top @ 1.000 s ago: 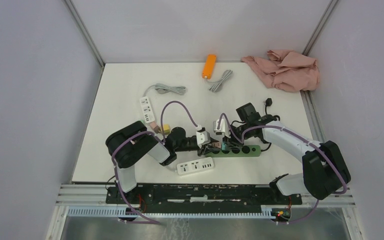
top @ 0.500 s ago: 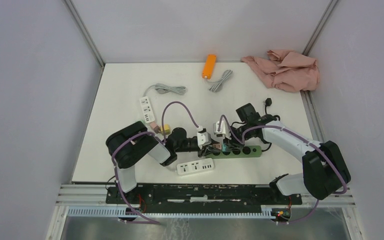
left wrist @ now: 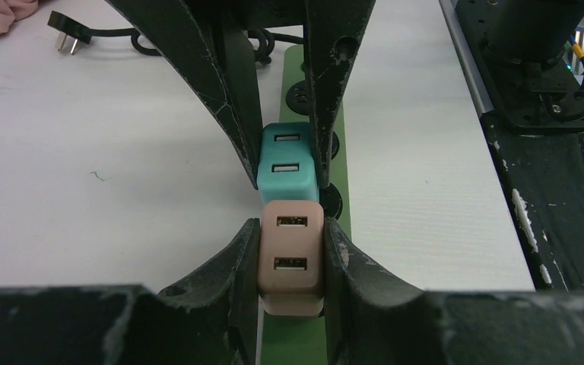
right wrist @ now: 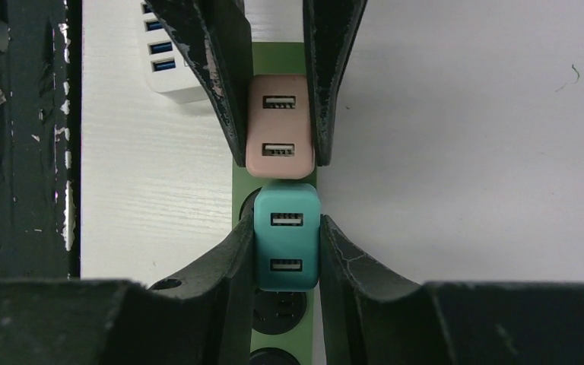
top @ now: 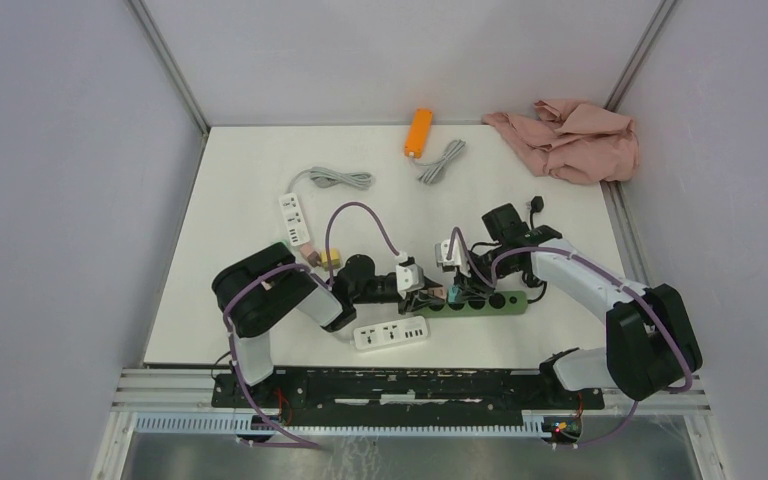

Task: Pull the plug off the socket
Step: Remove the plug from the socket.

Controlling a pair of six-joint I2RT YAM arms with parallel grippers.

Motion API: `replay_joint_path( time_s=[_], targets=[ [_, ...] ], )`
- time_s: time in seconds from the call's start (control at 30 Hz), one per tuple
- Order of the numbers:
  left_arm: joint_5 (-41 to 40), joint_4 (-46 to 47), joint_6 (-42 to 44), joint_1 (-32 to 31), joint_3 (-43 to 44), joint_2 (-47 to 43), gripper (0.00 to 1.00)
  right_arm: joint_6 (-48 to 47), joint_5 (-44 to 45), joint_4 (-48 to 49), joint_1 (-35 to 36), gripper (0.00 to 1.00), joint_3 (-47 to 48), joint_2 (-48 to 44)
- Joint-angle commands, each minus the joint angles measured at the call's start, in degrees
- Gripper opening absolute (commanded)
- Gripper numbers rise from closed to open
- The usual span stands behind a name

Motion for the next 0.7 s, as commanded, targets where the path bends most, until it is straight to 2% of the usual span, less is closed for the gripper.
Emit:
replay_joint_path(
  time_s=[0.0,0.2,0.33,0.43,0.5,0.67],
  targets=[
    [-1.91,-1.73,2.27,0.69,0.28,1.29,0.03,-3.68,-7.96,-4.64,2.7,0.0,3.04,-2.0],
    [-1.74,-2.23,2.38,0.66,0.54,1.47,0.03,6.51,-4.89,2.19,3.79,0.0,4.04,-1.16],
    [-1.65,-2.3,2.34,0.67,0.54,1.47,0.03,7.9,-1.5,3.2,1.75,0.0,4.27,-1.83],
    [-1.65,-2.33,2.4,0.72,0.43,1.32,0.03,4.72,-0.88,-0.15,-0.68,0.0,5.38,-2.1],
    [-1.6,-2.18,2.35,0.8,0.29,1.3,0.03,-0.71,-1.63,-5.78,-1.88,0.0,6.33,-2.26],
    [-1.39,-2.05,2.29,0.73,0.43,1.39,0.03,-12.05,-9.19,-14.12,-1.61,0.0,5.66,-2.06]
  ],
)
